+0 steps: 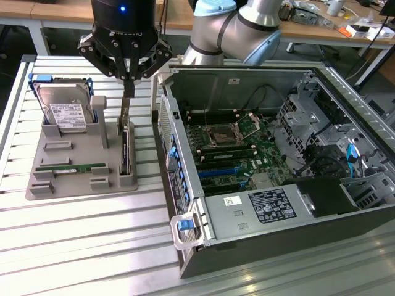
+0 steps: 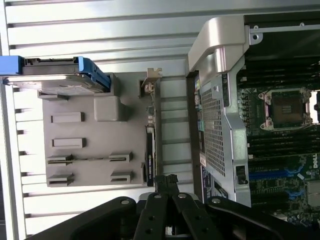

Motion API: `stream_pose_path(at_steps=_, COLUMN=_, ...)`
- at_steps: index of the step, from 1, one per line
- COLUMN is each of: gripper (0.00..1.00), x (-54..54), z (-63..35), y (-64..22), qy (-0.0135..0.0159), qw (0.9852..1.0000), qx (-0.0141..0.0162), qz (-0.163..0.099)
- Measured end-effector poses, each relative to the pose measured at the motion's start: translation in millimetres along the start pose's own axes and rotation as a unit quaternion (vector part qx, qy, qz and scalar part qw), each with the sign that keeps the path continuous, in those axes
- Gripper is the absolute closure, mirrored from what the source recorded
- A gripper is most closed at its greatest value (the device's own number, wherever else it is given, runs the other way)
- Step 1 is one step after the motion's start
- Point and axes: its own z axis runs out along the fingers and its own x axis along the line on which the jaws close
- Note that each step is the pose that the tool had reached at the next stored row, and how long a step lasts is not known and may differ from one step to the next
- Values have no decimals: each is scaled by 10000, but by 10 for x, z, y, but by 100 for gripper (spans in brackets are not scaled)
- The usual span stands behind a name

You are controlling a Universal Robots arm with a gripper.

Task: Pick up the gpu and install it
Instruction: 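Reach for the gpu, then pick up the gpu and move the gpu toward the slot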

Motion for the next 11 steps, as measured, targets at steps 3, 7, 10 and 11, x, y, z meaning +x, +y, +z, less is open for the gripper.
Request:
stream_pose_path(at_steps=3, gripper=89, x=1, z=0, y=0, qy=0, qw=10000, qx=0, qz=0)
stream_pose_path(at_steps=7, gripper=89, x=1, z=0, y=0, qy=0, qw=10000, qx=0, qz=-3)
stream_pose_path(at_steps=10, gripper=89, x=1, z=0, y=0, qy=0, qw=10000, qx=0, qz=-11)
stream_pose_path(at_steps=11, gripper=89, x=8, z=0, y=-1, qy=0, qw=10000, qx=-1, qz=-9)
